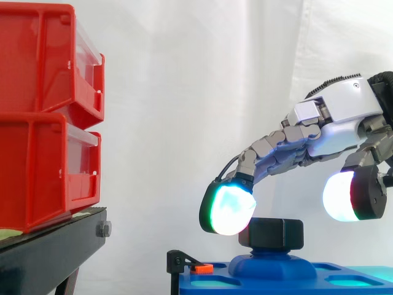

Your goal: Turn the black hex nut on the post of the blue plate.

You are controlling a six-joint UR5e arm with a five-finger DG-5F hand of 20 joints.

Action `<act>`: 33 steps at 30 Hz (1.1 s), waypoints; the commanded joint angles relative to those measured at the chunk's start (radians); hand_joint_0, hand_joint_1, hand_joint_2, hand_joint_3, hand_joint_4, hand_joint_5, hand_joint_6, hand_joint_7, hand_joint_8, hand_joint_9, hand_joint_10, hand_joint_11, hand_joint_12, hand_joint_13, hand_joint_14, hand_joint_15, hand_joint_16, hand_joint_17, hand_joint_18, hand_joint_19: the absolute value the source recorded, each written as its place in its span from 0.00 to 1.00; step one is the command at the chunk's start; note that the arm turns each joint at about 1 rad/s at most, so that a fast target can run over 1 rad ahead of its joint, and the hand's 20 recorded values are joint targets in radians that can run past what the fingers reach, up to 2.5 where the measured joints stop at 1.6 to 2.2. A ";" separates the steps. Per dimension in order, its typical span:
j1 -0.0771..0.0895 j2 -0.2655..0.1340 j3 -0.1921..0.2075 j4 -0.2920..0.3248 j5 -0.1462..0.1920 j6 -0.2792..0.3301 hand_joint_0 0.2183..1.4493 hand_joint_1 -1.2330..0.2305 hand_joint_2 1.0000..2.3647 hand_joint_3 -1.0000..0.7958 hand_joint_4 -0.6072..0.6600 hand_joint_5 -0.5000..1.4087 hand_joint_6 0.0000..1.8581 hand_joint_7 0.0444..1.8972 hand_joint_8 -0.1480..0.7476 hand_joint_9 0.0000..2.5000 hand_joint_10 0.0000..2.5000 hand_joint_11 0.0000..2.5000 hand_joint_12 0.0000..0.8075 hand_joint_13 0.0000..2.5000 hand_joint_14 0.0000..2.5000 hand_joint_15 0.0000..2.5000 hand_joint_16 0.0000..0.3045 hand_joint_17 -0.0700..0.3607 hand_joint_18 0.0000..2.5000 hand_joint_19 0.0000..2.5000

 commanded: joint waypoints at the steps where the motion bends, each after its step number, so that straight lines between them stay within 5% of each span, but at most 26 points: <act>1: 0.002 0.000 0.000 -0.002 0.001 0.000 0.18 0.47 0.00 0.28 0.59 0.15 0.27 0.38 0.37 0.11 0.00 0.00 0.38 0.04 0.00 0.02 0.14 0.39 0.00 0.04; 23: 0.042 -0.002 0.000 0.035 0.056 0.001 0.18 0.47 0.00 0.28 0.59 0.15 0.27 0.38 0.37 0.11 0.00 0.00 0.38 0.04 0.00 0.02 0.14 0.39 0.00 0.04; 25: 0.045 -0.025 0.007 0.047 0.055 0.006 0.18 0.47 0.00 0.28 0.59 0.15 0.27 0.38 0.37 0.11 0.00 0.00 0.38 0.04 0.00 0.02 0.15 0.39 0.00 0.04; 33: 0.040 -0.045 0.015 0.039 0.047 0.015 0.18 0.47 0.00 0.28 0.59 0.15 0.27 0.38 0.37 0.11 0.00 0.00 0.38 0.04 0.00 0.02 0.15 0.39 0.00 0.04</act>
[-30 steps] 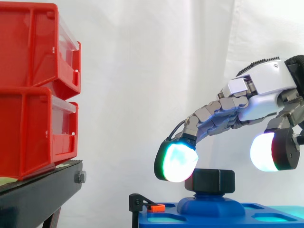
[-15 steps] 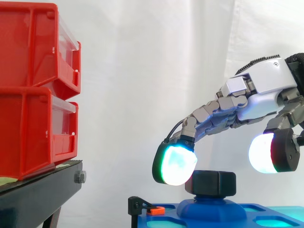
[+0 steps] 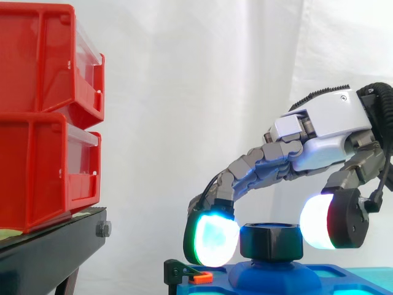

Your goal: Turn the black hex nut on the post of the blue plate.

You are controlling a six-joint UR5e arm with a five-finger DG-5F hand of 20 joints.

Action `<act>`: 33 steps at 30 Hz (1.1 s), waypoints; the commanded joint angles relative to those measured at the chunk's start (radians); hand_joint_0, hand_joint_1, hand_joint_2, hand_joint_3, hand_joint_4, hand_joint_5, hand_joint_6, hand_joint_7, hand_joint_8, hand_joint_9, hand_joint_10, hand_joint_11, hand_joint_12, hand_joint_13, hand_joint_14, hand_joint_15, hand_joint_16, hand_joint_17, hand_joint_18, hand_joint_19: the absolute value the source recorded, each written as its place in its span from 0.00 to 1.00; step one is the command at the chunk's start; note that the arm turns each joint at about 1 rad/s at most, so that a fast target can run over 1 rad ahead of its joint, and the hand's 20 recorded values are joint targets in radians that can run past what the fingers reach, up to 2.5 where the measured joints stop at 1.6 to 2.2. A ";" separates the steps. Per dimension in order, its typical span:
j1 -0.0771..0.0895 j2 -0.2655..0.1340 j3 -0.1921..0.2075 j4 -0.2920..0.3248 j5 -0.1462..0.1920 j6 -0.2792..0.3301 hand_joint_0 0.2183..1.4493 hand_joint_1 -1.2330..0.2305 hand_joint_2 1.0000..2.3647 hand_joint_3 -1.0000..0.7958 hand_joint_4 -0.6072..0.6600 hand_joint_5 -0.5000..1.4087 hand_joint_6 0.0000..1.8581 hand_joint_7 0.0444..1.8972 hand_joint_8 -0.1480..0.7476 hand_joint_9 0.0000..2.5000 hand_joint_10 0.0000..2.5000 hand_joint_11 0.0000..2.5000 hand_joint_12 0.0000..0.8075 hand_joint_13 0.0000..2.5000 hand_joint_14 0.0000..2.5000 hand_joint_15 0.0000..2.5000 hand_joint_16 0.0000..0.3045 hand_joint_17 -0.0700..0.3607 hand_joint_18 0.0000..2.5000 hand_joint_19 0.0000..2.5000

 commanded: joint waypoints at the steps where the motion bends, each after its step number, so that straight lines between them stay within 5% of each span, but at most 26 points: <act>1: -0.006 -0.002 0.008 -0.031 -0.005 -0.003 0.18 0.47 0.00 0.28 0.59 0.15 0.27 0.38 0.37 0.11 0.00 0.00 0.38 0.04 0.00 0.02 0.15 0.39 0.00 0.04; 33: -0.057 -0.002 0.065 -0.097 -0.069 -0.040 0.18 0.46 0.00 0.28 0.59 0.15 0.27 0.37 0.37 0.11 0.00 0.00 0.38 0.05 0.00 0.02 0.15 0.40 0.00 0.03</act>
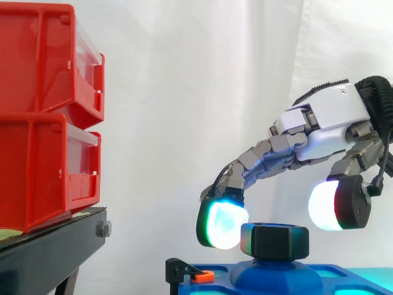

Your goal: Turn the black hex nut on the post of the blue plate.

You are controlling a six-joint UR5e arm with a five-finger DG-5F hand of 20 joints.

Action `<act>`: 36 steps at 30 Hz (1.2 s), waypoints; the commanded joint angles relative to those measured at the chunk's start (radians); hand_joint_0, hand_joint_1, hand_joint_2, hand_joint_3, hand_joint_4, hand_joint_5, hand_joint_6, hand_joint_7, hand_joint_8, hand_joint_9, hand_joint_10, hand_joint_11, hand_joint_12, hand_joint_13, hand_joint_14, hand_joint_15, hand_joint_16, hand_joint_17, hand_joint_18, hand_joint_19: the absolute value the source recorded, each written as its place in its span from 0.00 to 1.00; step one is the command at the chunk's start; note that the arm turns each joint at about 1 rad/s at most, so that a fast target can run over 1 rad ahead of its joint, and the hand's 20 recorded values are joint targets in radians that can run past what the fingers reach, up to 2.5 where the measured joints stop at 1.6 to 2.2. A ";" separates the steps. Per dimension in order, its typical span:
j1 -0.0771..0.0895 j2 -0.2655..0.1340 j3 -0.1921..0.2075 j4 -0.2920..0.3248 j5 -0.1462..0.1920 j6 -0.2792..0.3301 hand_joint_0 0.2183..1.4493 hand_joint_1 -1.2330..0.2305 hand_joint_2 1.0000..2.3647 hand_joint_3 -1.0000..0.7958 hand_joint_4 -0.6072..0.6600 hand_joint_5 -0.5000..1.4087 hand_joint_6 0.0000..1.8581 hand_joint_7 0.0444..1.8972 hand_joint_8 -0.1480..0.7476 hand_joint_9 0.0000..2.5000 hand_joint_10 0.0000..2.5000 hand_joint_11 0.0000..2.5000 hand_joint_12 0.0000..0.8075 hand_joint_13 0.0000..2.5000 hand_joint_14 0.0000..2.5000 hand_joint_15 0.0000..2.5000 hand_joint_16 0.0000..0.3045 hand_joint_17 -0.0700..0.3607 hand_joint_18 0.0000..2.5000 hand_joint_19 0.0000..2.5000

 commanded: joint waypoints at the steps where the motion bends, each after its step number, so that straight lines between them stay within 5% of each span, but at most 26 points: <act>1: -0.011 0.000 0.014 -0.020 -0.015 -0.001 0.18 0.47 0.00 0.28 0.59 0.15 0.27 0.38 0.37 0.11 0.00 0.00 0.38 0.05 0.00 0.02 0.15 0.40 0.00 0.04; 9: -0.012 0.000 0.053 -0.060 -0.017 -0.010 0.18 0.46 0.00 0.28 0.59 0.15 0.27 0.37 0.37 0.11 0.00 0.00 0.38 0.06 0.00 0.02 0.15 0.40 0.00 0.03; 18: 0.006 0.000 0.080 -0.092 0.008 0.019 0.18 0.46 0.00 0.28 0.59 0.15 0.27 0.38 0.37 0.11 0.00 0.00 0.38 0.06 0.00 0.02 0.15 0.40 0.00 0.04; 25: 0.034 -0.002 0.069 -0.052 0.035 0.056 0.18 0.46 0.00 0.28 0.59 0.15 0.27 0.37 0.37 0.11 0.00 0.00 0.38 0.06 0.00 0.02 0.15 0.40 0.00 0.04; 29: 0.063 -0.002 0.015 0.015 0.067 0.075 0.18 0.46 0.00 0.28 0.59 0.15 0.27 0.38 0.37 0.11 0.00 0.00 0.39 0.06 0.00 0.02 0.15 0.40 0.00 0.04; 36: 0.090 -0.002 0.003 0.011 0.093 0.098 0.18 0.46 0.00 0.28 0.59 0.15 0.27 0.37 0.37 0.11 0.00 0.00 0.38 0.06 0.00 0.02 0.15 0.40 0.00 0.04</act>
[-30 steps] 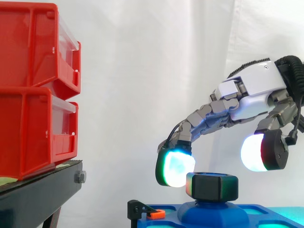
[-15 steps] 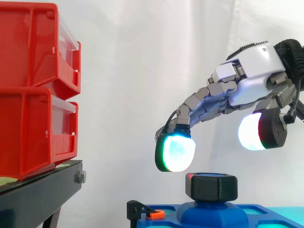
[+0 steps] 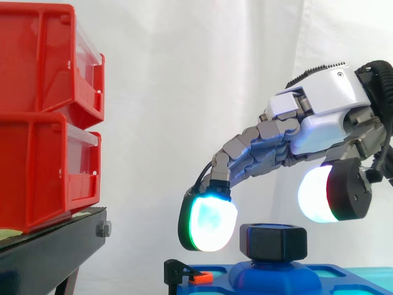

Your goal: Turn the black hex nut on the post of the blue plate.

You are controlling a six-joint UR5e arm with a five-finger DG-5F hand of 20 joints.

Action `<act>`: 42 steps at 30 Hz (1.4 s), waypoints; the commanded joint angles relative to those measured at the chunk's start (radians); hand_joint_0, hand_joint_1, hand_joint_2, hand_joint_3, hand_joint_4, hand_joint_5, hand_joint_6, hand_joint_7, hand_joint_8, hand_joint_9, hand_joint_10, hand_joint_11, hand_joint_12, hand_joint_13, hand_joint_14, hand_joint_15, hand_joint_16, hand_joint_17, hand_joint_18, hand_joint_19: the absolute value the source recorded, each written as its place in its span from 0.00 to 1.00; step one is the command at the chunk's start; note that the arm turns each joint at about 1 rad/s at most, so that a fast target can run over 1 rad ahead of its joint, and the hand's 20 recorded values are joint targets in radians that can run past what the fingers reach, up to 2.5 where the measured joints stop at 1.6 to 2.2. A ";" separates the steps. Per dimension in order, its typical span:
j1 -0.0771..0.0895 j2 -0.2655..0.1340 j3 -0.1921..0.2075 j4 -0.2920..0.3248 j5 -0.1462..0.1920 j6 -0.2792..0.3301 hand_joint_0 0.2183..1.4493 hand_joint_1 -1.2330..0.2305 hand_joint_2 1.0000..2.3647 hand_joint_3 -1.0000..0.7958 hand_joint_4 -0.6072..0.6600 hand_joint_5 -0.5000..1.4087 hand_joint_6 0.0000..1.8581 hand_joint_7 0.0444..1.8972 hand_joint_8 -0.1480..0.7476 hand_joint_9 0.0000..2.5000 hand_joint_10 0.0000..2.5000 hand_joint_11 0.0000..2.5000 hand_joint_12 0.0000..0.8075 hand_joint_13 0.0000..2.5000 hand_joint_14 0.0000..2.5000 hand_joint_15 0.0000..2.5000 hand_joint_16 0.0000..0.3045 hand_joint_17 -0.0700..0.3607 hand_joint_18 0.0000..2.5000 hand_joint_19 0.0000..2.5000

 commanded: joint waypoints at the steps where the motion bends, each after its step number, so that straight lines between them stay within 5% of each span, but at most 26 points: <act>1: 0.012 0.000 -0.004 -0.009 0.008 0.007 0.18 0.46 0.00 0.28 0.59 0.15 0.27 0.37 0.37 0.11 0.00 0.00 0.38 0.07 0.00 0.02 0.15 0.40 0.00 0.04; 7: 0.012 0.001 -0.002 -0.030 0.003 0.002 0.18 0.46 0.00 0.28 0.59 0.15 0.27 0.38 0.37 0.11 0.00 0.00 0.38 0.07 0.00 0.02 0.15 0.40 0.00 0.04; 26: -0.037 0.001 0.039 -0.101 -0.043 -0.064 0.18 0.46 0.00 0.28 0.59 0.15 0.27 0.37 0.37 0.11 0.00 0.00 0.38 0.07 0.00 0.02 0.15 0.40 0.00 0.04; 42: -0.034 0.000 0.038 -0.090 -0.040 -0.068 0.18 0.46 0.00 0.28 0.59 0.15 0.27 0.37 0.37 0.11 0.00 0.00 0.39 0.07 0.00 0.03 0.15 0.41 0.00 0.05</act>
